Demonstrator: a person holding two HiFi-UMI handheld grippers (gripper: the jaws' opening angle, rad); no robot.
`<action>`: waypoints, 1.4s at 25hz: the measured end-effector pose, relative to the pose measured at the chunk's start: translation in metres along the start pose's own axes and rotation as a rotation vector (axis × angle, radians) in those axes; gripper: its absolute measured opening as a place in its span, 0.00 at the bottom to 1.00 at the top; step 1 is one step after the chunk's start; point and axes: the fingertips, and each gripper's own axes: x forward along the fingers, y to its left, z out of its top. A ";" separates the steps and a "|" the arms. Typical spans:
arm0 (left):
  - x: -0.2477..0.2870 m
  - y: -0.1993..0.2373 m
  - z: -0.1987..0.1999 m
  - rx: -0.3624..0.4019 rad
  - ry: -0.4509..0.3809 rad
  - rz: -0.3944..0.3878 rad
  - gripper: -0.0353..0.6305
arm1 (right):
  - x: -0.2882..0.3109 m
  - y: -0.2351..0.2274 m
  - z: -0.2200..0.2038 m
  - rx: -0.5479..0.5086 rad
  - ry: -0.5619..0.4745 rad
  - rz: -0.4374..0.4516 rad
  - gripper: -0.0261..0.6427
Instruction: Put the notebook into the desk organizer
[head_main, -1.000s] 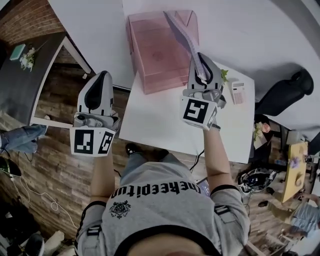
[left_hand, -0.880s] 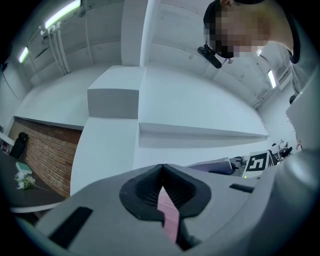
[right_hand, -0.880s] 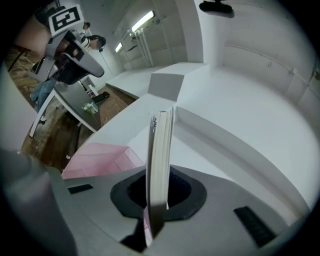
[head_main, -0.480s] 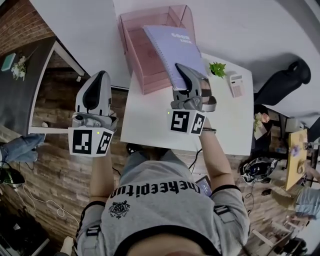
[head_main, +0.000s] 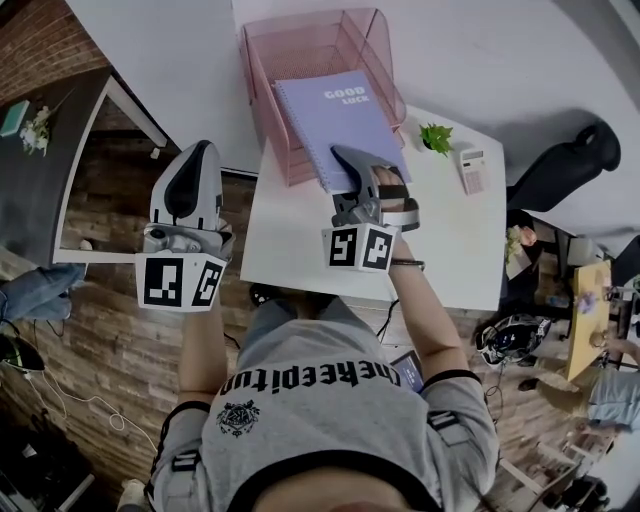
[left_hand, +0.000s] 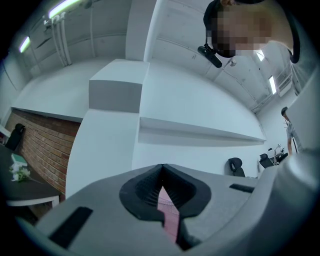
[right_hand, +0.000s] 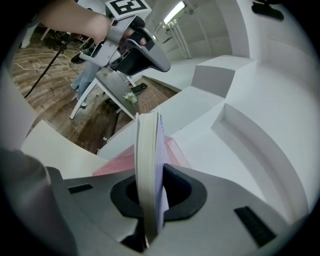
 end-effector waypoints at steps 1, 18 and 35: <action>-0.001 0.000 0.000 0.000 0.000 0.002 0.06 | 0.001 0.001 0.000 -0.002 0.006 0.001 0.09; -0.011 0.003 0.001 0.004 0.005 0.024 0.06 | 0.022 0.024 -0.014 -0.056 0.056 0.137 0.17; -0.005 -0.009 -0.002 0.000 0.010 0.003 0.06 | -0.012 0.043 -0.020 -0.065 0.019 0.215 0.31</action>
